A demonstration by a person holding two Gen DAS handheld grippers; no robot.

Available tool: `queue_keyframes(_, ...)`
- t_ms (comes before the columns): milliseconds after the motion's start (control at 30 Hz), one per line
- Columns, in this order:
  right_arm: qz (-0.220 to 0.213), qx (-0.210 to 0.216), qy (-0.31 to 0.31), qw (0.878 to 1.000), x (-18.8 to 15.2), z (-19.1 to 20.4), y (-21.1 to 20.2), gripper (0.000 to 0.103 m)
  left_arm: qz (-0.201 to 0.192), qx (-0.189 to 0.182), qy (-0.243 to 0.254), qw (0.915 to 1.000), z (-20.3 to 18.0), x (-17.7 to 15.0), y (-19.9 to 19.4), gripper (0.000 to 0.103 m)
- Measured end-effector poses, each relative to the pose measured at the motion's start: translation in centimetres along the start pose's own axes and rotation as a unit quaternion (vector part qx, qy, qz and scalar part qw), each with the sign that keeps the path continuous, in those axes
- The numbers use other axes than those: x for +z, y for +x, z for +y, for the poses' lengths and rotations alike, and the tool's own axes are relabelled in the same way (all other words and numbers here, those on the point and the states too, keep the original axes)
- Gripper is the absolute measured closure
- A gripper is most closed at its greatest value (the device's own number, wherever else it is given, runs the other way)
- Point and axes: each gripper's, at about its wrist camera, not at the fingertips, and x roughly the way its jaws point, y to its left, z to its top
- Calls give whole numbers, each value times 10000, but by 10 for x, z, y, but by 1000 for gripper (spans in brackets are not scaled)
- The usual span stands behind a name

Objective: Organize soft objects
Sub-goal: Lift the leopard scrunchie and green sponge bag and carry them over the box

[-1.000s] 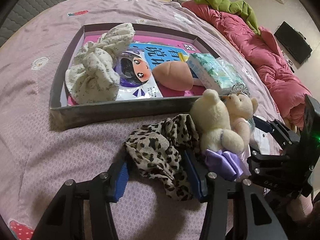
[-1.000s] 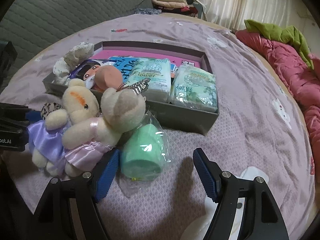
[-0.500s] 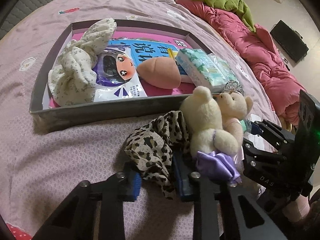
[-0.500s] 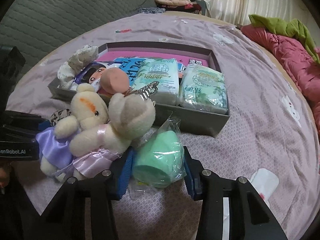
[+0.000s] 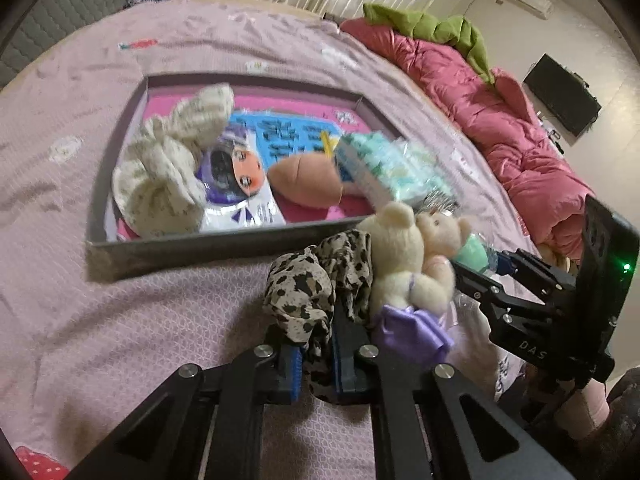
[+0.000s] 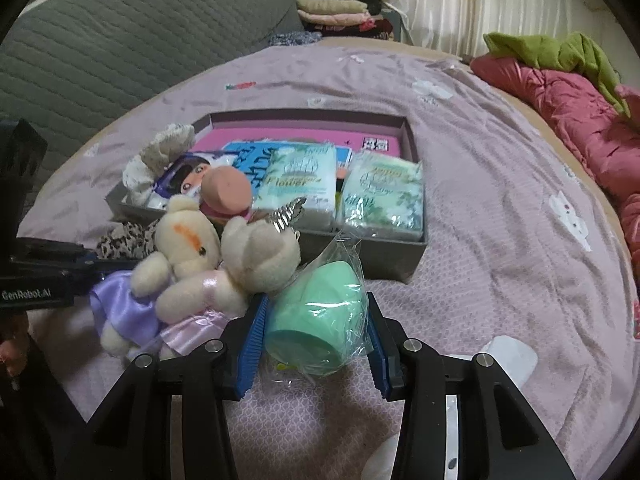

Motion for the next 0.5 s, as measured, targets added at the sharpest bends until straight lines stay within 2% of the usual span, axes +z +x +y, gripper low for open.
queue_keyframes(267,-413,-42,121,9991,4,-5,-28,56,-661,75,251,9975,-5,4,-36,92)
queue_keyframes(500,-923,-24,119,9957,17,-5,-49,56,-927,148,202,9954,-4,11,-47,92)
